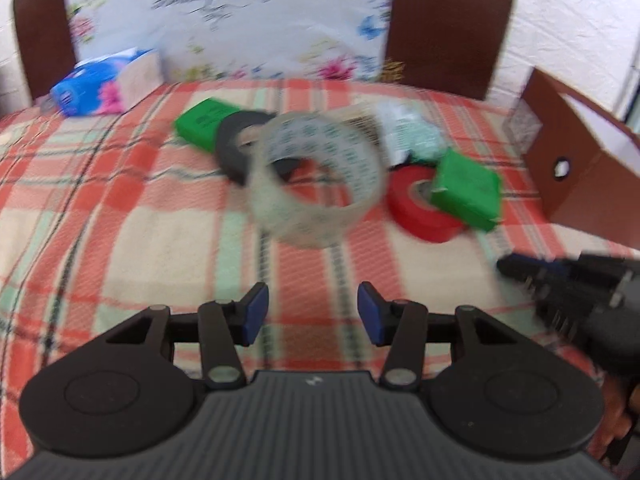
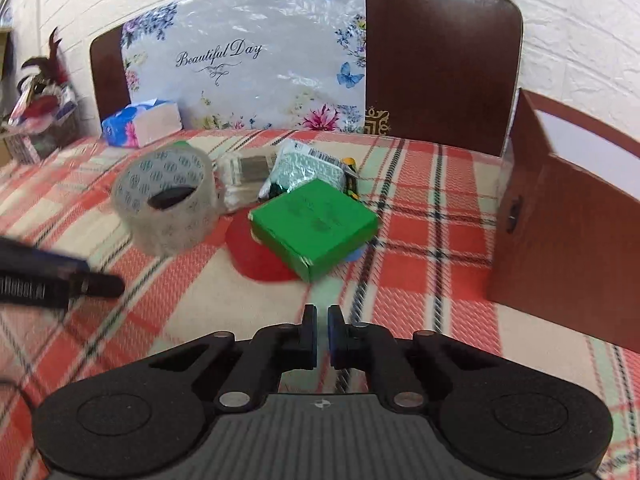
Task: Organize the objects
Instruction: 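Move the left gripper to the green box and grasp it, then carry the green box into the brown box and open the left gripper, then move the left gripper to the clear tape roll and grasp it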
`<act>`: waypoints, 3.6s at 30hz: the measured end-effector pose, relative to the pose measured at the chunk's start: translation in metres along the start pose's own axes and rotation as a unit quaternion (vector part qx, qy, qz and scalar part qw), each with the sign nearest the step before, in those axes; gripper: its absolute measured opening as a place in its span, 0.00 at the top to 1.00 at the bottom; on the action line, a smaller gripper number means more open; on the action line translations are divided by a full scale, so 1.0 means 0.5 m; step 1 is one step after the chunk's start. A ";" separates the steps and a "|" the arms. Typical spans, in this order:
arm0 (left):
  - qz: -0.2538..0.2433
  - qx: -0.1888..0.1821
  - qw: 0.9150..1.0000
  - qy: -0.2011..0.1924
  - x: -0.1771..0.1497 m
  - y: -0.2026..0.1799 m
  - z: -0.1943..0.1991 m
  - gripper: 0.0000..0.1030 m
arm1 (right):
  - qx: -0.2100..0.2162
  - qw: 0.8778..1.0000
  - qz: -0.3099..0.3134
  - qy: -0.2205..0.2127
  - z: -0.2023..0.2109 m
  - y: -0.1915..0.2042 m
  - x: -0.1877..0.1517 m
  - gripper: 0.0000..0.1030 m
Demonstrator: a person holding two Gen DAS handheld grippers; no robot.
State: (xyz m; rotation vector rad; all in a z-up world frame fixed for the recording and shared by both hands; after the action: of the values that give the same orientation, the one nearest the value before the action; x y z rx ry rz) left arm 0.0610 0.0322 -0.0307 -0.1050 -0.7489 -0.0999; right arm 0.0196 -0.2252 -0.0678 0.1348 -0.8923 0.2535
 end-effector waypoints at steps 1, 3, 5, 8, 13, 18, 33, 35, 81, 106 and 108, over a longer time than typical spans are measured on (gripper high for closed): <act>-0.008 -0.009 1.000 -0.003 0.009 -0.013 0.001 0.50 | 0.000 1.000 0.001 -0.002 0.007 -0.001 -0.006 0.85; -0.024 -0.017 1.000 -0.011 0.031 -0.045 -0.001 0.50 | -0.002 1.000 0.003 -0.006 0.012 -0.002 -0.006 0.80; -0.042 -0.024 0.999 -0.024 0.056 -0.075 -0.005 0.50 | -0.004 1.000 -0.004 -0.014 0.013 -0.009 -0.001 0.73; -0.067 -0.020 0.997 -0.031 0.086 -0.119 -0.021 0.48 | -0.002 1.000 -0.007 -0.023 0.010 -0.010 0.011 0.63; -0.077 -0.016 0.997 -0.024 0.124 -0.152 -0.058 0.46 | 0.001 0.999 0.009 -0.035 -0.005 -0.006 0.025 0.48; -0.076 -0.016 0.997 -0.010 0.138 -0.163 -0.090 0.44 | 0.013 0.999 0.007 -0.042 -0.032 -0.003 0.038 0.38; -0.085 -0.024 0.996 -0.014 0.142 -0.185 -0.110 0.44 | 0.057 0.998 -0.002 -0.042 -0.081 0.014 0.060 0.33; -0.085 -0.029 0.996 -0.013 0.140 -0.185 -0.110 0.49 | 0.056 0.997 -0.004 -0.048 -0.075 0.014 0.061 0.35; -0.147 -0.201 0.964 -0.089 0.155 -0.389 0.114 0.67 | -0.116 0.972 0.064 -0.195 0.225 -0.086 0.041 0.29; -0.228 -0.224 0.944 -0.078 0.193 -0.699 -0.047 0.57 | -0.196 0.963 -0.094 -0.157 0.194 -0.438 0.005 0.19; -0.230 -0.222 0.944 -0.080 0.180 -0.684 -0.029 0.55 | -0.190 0.964 -0.099 -0.156 0.212 -0.428 -0.008 0.19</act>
State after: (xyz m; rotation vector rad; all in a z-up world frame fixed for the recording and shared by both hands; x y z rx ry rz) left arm 0.0927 -0.3132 0.0406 -0.3706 -0.8925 -0.7143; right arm -0.0040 -0.4550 -0.0073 -0.0958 -1.2162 -0.1320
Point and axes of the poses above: each gripper's, at about its wrist camera, not at the fingertips, and z roughly against the way its jaws point, y to its left, x to its top, the point moved 1 cm from there along -z, roughly the way its jaws point, and after that the axes turned 2 degrees about x, right-handed, at the moved point
